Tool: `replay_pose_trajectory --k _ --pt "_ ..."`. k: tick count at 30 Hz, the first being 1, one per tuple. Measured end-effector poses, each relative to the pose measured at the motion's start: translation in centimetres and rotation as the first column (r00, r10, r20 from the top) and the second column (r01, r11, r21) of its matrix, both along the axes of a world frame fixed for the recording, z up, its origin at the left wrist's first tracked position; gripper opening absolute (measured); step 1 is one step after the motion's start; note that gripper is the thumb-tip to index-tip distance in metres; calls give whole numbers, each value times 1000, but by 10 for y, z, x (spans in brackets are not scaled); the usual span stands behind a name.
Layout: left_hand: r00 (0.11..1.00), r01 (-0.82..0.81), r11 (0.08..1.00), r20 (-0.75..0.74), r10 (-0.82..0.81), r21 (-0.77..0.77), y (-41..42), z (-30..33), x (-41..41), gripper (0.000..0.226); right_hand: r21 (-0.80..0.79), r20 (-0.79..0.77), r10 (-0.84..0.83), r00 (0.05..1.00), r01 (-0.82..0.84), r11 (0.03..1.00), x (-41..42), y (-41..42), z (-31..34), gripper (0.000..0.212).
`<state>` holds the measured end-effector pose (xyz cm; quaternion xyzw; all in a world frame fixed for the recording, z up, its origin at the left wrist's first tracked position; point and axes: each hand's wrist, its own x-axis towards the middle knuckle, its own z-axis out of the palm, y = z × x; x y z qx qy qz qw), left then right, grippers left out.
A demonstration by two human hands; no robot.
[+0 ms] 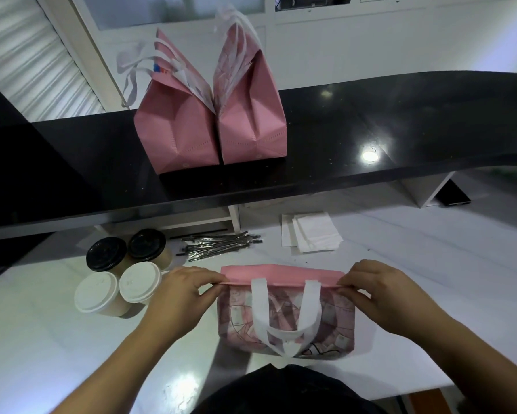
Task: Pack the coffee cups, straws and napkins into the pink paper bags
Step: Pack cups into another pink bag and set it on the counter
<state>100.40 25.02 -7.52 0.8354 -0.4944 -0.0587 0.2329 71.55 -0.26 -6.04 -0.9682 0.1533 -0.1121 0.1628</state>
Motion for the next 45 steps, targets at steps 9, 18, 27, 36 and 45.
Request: replay_pose_trajectory --k 9,18,27,36,45 --pt "931 -158 986 -338 133 -45 9 -9 -16 22 -154 -233 -59 971 23 988 22 41 8 67" --pt "879 -298 939 -432 202 -169 9 -7 -36 43 -36 -228 -87 970 81 996 30 34 15 29" --pt "845 -251 947 -522 115 -198 -39 4 -56 43 28 -217 -315 924 329 944 -4 10 99 13" --pt "861 -59 930 -490 -137 -363 -135 77 -95 36 -29 -7 -504 864 504 863 -6 -56 244 23" --pt "800 -36 935 -570 -184 -353 -226 123 -82 52 -14 197 -573 796 586 810 101 -152 266 21"
